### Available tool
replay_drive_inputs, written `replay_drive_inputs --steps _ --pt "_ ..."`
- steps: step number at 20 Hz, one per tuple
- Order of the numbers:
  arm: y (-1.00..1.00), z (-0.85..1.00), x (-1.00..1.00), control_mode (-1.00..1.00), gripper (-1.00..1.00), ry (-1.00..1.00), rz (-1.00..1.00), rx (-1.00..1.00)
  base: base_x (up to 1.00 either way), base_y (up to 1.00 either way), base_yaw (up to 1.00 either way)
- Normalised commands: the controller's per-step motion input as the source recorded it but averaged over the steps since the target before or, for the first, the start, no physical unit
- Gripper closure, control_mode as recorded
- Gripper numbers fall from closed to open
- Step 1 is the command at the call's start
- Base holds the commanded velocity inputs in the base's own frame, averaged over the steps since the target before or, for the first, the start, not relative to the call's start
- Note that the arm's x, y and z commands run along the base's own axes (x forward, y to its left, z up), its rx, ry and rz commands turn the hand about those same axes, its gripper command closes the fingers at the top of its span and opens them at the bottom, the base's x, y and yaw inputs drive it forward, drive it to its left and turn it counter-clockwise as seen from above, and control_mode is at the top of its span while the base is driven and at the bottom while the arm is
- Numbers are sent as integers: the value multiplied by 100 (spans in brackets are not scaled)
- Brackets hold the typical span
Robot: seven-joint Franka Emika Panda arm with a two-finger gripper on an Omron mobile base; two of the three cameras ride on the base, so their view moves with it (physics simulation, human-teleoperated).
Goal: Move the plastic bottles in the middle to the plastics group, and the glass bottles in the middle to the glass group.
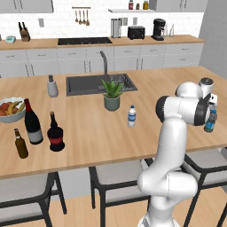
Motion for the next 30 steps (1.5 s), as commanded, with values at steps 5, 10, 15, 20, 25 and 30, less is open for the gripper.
replay_drive_inputs --steps 5,10,15,20,25,30 --pt "0 -2 0 -100 -100 0 0 0 0 0 0" --pt "0 1 0 -100 -100 0 0 0 0 0 0" --pt "0 15 0 -100 -100 -5 0 0 0 0 0" --pt "0 31 0 -100 -100 -5 0 0 0 0 0" --pt "11 56 -20 -100 -100 -3 0 0 0 0 0" --pt "43 29 -46 -100 -100 0 3 0 0 0 0"
